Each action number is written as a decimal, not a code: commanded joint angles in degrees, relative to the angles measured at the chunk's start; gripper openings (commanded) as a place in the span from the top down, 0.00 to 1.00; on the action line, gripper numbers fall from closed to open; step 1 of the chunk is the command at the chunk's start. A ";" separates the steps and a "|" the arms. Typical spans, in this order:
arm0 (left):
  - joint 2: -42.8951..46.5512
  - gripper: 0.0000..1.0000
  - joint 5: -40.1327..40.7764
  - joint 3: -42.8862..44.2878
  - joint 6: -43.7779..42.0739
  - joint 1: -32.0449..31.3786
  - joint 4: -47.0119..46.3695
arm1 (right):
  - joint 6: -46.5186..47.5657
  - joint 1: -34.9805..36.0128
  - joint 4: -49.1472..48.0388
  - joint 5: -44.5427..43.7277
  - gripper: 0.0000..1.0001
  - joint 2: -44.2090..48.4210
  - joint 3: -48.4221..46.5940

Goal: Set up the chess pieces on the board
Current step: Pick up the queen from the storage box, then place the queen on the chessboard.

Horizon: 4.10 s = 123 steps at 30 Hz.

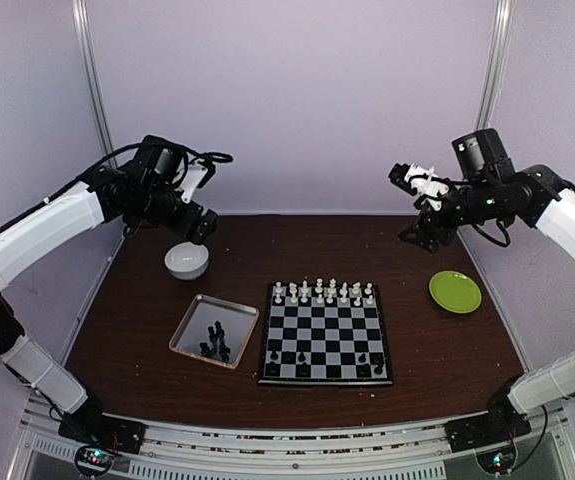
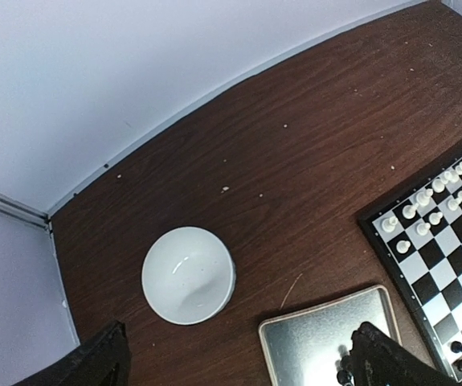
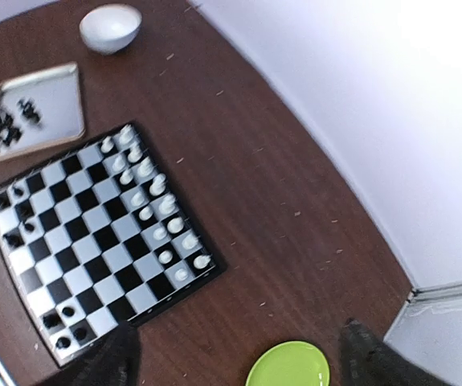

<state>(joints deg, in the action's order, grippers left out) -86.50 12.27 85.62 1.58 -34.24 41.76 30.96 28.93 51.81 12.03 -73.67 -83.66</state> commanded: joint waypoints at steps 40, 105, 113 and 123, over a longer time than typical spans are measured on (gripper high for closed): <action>-12.10 0.43 -9.94 -11.59 3.87 -5.89 5.95 | -5.25 -9.06 -21.15 11.86 0.16 7.16 27.82; -22.40 0.93 -20.11 8.93 4.39 -13.38 13.35 | -4.96 -9.09 -21.49 11.35 0.18 6.30 28.49; -29.45 0.93 -25.17 16.49 2.58 -20.36 13.35 | -4.84 -9.06 -21.40 11.52 0.18 6.17 28.46; -35.33 0.93 -21.26 19.67 3.29 -23.02 13.34 | -4.77 -9.06 -21.58 11.16 0.18 5.67 28.56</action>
<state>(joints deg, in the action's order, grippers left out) -121.14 -10.66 102.87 5.04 -57.49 55.05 25.61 19.64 31.42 23.92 -67.33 -55.57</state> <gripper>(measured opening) 0.090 0.821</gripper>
